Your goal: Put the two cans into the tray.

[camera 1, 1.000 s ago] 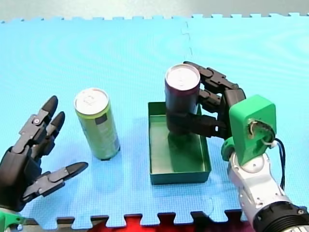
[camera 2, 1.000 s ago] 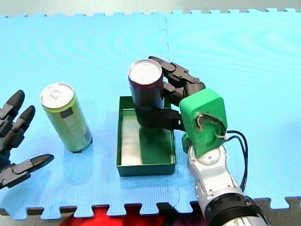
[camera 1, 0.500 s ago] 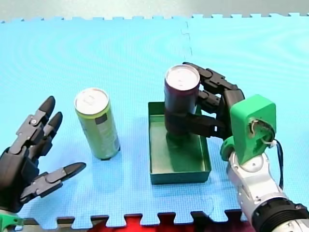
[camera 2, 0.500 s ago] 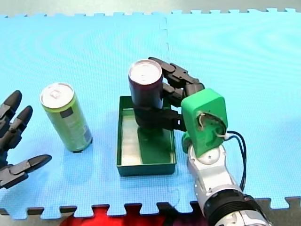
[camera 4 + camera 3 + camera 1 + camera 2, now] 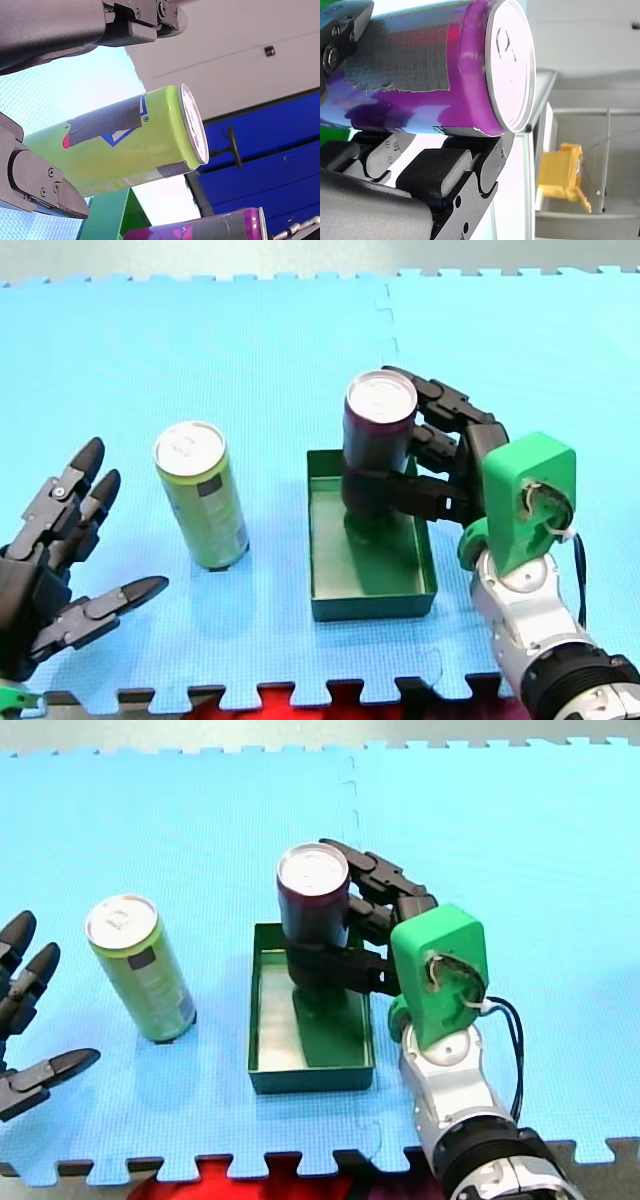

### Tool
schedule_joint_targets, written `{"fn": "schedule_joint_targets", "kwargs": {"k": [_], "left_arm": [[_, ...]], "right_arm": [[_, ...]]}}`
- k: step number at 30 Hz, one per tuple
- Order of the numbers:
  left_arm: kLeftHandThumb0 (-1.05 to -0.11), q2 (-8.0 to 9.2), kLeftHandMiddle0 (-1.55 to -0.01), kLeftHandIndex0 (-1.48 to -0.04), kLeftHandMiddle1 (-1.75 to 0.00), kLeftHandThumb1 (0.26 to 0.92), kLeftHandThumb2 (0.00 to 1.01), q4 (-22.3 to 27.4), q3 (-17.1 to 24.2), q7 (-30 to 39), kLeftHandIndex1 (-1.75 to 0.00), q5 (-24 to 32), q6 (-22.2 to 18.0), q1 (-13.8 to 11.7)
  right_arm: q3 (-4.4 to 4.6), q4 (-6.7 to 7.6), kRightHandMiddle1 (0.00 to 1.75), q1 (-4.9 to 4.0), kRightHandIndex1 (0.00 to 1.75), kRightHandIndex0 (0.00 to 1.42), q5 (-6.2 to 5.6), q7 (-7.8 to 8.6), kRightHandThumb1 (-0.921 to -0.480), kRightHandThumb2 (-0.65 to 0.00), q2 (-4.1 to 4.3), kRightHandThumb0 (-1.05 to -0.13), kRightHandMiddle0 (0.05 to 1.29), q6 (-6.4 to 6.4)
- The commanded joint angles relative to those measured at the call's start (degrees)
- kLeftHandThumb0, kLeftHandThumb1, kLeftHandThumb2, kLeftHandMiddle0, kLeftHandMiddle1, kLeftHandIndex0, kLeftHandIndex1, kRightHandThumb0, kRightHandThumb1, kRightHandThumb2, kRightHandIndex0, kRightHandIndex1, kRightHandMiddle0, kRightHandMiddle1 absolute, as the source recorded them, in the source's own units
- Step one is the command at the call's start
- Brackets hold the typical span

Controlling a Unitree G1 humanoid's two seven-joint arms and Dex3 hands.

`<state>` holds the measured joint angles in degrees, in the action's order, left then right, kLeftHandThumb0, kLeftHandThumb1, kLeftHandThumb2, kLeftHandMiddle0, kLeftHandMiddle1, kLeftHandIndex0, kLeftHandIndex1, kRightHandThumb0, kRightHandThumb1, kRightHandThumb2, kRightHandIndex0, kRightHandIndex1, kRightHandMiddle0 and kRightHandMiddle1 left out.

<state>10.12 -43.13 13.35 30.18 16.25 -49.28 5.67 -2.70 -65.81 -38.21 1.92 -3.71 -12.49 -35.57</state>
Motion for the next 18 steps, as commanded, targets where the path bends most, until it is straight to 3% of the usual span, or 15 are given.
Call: {"fn": "schedule_joint_targets", "kwargs": {"k": [1,18], "left_arm": [[-1.048,0.36,-0.21,-0.16,-0.01,0.753,0.00,0.1,0.3,0.3,-0.01,0.6,-0.2,0.0],[-1.048,0.67,-0.21,-0.17,0.00,0.734,0.00,2.0,0.5,1.7,0.00,1.8,0.9,-1.1]], "right_arm": [[-0.30,-0.26,0.00,-0.75,0.00,1.29,-0.28,0.02,-0.767,0.000,0.15,-0.394,1.11,-1.08],[-1.02,-1.63,0.00,-0.41,0.00,1.28,-0.24,0.55,-0.766,0.000,0.38,-0.411,1.11,-2.30]]}}
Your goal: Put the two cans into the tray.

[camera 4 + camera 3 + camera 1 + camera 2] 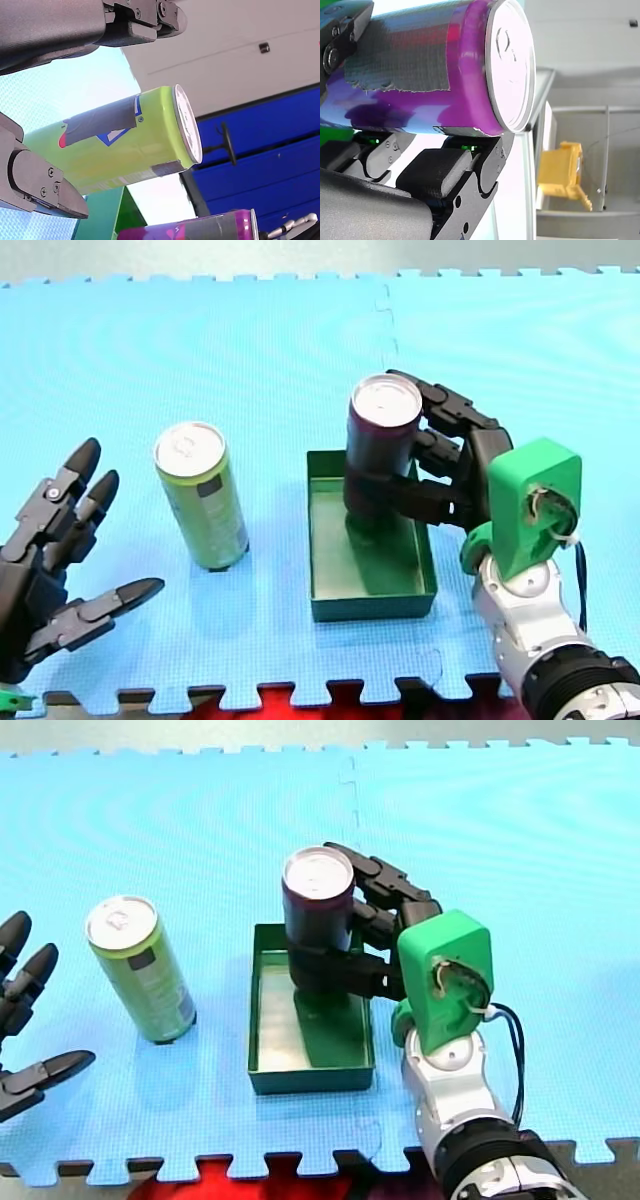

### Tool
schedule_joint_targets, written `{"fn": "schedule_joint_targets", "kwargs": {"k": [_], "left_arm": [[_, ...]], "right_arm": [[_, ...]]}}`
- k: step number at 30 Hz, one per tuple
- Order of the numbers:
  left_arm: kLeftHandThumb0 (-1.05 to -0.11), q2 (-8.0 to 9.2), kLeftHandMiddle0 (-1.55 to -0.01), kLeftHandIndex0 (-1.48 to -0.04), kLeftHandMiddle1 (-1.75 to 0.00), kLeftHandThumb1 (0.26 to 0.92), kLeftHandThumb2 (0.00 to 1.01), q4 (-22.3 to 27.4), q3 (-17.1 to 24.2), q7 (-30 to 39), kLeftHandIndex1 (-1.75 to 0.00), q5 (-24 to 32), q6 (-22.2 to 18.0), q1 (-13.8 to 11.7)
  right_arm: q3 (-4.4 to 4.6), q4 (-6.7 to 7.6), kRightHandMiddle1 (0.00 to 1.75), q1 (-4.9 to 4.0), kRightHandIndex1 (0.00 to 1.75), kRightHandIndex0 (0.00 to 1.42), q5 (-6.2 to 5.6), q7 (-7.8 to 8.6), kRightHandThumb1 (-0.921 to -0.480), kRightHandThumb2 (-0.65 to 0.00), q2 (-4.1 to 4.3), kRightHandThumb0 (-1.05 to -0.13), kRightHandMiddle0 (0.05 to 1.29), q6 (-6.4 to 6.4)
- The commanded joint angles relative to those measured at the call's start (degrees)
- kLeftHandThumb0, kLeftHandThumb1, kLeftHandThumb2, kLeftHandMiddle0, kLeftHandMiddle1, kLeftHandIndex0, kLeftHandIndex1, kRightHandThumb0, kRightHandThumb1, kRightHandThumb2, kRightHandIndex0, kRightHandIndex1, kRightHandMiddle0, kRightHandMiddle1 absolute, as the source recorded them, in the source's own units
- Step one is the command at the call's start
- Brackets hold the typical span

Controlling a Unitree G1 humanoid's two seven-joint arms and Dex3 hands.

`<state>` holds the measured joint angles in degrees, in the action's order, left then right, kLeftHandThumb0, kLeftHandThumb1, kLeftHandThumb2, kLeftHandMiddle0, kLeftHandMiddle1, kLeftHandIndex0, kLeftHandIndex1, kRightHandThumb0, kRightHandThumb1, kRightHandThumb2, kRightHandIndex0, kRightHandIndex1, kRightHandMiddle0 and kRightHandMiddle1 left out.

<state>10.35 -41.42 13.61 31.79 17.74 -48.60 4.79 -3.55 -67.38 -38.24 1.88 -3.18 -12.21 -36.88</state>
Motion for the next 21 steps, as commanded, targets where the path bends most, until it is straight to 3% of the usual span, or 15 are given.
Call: {"fn": "schedule_joint_targets", "kwargs": {"k": [1,12,21], "left_arm": [[-1.048,0.45,-0.21,-0.17,0.00,0.732,0.00,0.5,0.3,0.1,0.00,0.4,0.4,-0.3],[-1.048,0.51,-0.21,-0.17,0.00,0.723,0.00,2.4,0.2,0.1,0.00,0.4,1.3,-1.5],[-1.048,0.27,-0.21,-0.17,0.00,0.720,0.00,3.2,0.0,0.0,0.00,0.3,1.4,-2.0]], "right_arm": [[-0.19,-0.15,0.00,-0.32,0.00,1.28,-0.21,0.04,-0.766,0.000,0.11,-0.413,1.11,-1.15],[0.00,-0.93,0.00,0.35,0.00,1.28,0.57,-0.50,-0.764,0.000,0.53,-0.413,1.11,-2.42],[-0.34,-1.66,0.00,0.64,0.00,1.29,0.58,-0.30,-0.761,0.000,0.65,-0.403,1.12,-2.35]]}}
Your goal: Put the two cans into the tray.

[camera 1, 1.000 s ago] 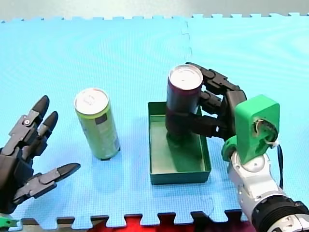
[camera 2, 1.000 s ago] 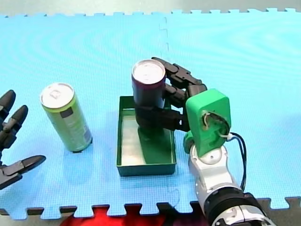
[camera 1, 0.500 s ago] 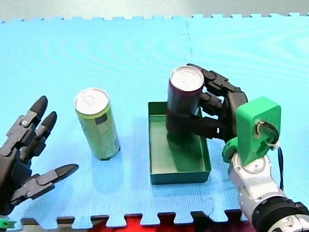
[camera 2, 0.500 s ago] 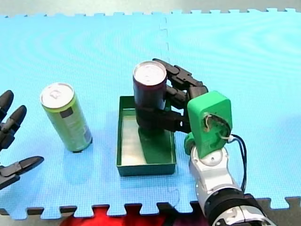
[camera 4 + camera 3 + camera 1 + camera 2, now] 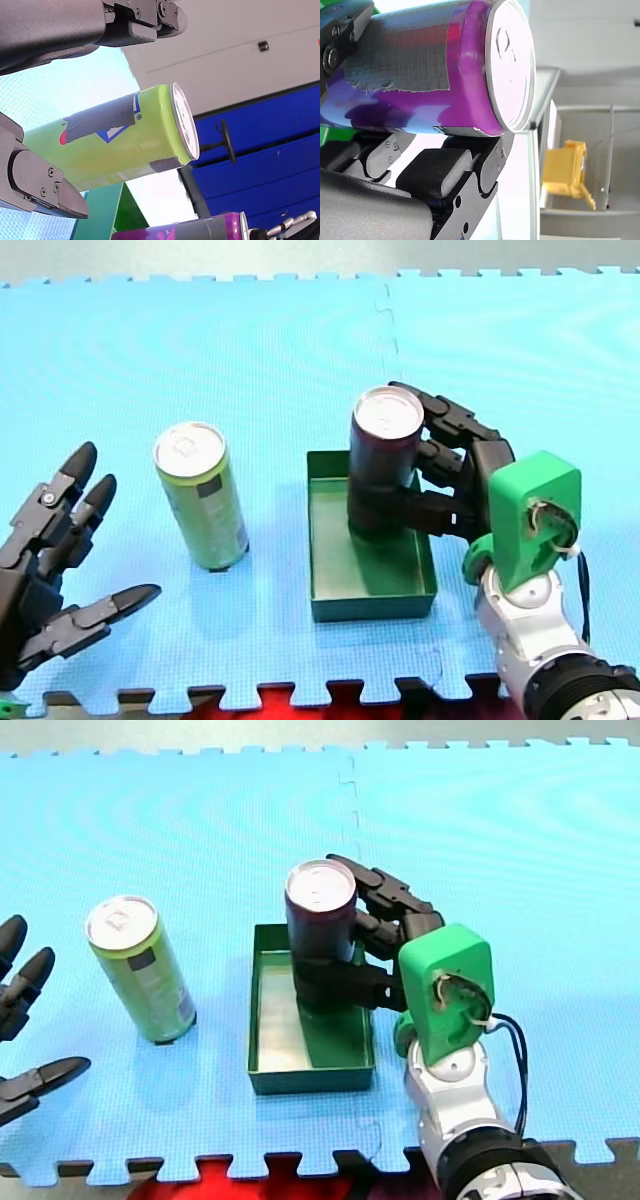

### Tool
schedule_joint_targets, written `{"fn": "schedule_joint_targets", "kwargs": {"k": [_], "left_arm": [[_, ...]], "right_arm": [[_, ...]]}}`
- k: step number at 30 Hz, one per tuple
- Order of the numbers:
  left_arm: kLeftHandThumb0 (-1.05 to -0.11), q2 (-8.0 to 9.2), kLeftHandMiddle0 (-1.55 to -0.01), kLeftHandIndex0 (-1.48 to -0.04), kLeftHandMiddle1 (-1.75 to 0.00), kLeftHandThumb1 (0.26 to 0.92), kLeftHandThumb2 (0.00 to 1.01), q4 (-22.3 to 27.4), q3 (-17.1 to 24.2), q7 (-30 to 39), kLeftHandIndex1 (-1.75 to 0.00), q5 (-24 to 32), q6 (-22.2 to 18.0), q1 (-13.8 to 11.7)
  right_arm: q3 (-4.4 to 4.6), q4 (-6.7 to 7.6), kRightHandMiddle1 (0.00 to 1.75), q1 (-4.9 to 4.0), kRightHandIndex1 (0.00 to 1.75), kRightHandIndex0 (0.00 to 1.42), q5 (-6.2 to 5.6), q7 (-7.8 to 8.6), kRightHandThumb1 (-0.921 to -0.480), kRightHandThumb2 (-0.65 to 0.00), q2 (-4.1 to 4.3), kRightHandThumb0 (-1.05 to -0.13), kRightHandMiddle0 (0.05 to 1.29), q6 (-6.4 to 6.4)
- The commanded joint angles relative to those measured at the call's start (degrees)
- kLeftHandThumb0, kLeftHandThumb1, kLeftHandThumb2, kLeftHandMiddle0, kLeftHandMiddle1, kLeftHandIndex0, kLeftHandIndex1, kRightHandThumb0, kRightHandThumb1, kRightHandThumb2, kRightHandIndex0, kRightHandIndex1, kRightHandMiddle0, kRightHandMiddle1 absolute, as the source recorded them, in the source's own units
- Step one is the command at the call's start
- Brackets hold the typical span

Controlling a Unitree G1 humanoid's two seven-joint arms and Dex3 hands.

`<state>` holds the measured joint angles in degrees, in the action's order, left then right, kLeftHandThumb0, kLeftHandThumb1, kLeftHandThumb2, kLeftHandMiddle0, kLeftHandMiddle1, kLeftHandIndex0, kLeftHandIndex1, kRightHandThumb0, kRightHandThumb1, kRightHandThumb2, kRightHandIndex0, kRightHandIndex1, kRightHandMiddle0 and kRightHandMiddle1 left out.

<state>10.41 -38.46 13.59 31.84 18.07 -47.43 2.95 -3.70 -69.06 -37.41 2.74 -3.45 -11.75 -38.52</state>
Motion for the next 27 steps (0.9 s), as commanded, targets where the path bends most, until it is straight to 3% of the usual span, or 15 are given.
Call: {"fn": "schedule_joint_targets", "kwargs": {"k": [1,27], "left_arm": [[-1.048,0.21,-0.21,-0.17,0.00,0.719,0.00,0.3,0.1,0.0,0.00,0.1,0.2,-0.2],[-1.048,-0.18,-0.20,-0.16,0.00,0.718,0.00,1.1,-0.3,0.4,0.00,0.3,0.6,-0.9]], "right_arm": [[-0.22,-0.08,0.00,-0.13,0.00,1.29,-0.27,0.00,-0.760,0.000,0.22,-0.402,1.12,-0.74],[-0.59,-1.07,0.00,0.44,0.00,1.31,0.12,-0.04,-0.767,-0.001,0.69,-0.360,1.13,-1.23]]}}
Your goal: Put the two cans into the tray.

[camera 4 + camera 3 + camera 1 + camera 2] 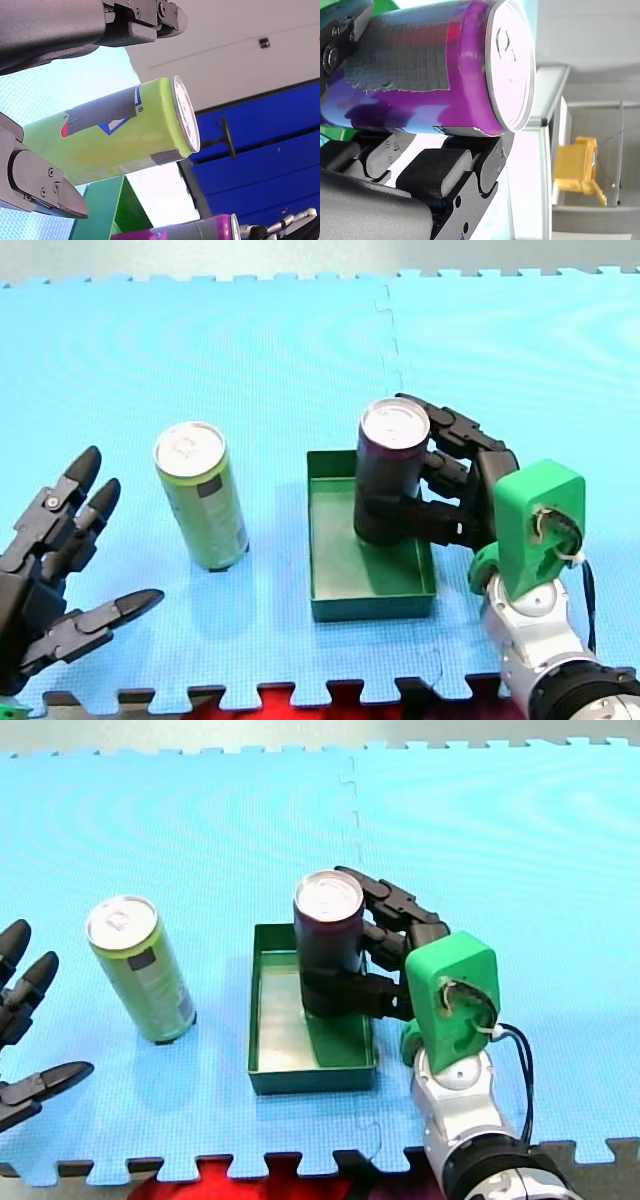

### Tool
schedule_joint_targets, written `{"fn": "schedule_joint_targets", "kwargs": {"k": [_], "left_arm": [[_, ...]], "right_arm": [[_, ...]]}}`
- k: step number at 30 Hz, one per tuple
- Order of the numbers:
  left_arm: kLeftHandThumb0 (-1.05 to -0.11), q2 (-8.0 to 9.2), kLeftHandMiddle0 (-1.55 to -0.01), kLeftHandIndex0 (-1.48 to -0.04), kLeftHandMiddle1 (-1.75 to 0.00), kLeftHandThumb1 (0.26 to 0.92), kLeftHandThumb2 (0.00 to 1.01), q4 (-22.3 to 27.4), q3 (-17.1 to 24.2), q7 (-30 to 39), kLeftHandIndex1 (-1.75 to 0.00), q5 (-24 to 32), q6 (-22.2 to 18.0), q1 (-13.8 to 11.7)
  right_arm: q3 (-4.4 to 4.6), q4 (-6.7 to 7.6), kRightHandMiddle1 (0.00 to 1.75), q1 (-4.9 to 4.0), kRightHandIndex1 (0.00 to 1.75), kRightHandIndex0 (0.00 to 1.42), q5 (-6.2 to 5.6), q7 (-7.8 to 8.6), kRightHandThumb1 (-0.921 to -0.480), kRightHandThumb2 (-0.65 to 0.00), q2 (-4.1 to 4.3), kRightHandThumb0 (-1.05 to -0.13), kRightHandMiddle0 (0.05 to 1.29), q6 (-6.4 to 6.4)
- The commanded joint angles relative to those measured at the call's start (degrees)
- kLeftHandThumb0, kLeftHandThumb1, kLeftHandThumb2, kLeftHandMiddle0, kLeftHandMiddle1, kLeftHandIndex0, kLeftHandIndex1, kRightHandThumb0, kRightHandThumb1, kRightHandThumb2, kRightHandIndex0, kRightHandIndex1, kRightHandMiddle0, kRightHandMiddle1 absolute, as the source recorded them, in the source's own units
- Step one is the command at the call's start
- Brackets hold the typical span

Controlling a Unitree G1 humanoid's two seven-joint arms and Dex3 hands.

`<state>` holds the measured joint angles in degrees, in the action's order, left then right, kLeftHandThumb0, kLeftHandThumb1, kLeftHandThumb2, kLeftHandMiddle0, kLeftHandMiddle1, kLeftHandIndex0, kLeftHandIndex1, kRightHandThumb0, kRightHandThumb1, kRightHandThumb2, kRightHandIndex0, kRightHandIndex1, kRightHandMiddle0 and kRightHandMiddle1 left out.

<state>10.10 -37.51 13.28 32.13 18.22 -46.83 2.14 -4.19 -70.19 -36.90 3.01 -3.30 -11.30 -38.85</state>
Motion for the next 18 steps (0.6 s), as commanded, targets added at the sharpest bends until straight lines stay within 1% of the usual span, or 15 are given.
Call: {"fn": "schedule_joint_targets", "kwargs": {"k": [1,6,11,18], "left_arm": [[-1.048,0.10,-0.20,-0.16,0.00,0.718,0.00,0.1,0.1,0.2,0.00,0.3,0.0,-0.1],[-1.048,0.12,-0.20,-0.16,0.00,0.717,0.00,0.1,0.1,0.9,0.00,0.6,0.0,-0.1],[-1.048,0.15,-0.20,-0.16,0.00,0.718,0.00,-0.1,0.2,1.4,0.00,0.7,-0.4,-0.2],[-1.048,-0.04,-0.19,-0.15,0.00,0.719,0.00,-0.1,0.2,1.7,0.00,0.7,-0.9,-0.3]], "right_arm": [[-0.09,0.04,0.00,-0.05,0.00,1.31,-0.12,-0.20,-0.767,-0.001,0.24,-0.359,1.13,-0.92],[-0.01,-0.23,0.00,-0.11,0.00,1.31,0.10,-0.40,-0.769,-0.001,0.24,-0.351,1.12,-1.08],[0.18,-0.43,0.00,-0.02,0.00,1.31,0.42,-0.73,-0.770,-0.001,0.21,-0.347,1.12,-1.57],[0.41,-0.56,0.00,0.04,0.00,1.31,0.64,-1.07,-0.771,0.000,0.15,-0.348,1.12,-1.60]]}}
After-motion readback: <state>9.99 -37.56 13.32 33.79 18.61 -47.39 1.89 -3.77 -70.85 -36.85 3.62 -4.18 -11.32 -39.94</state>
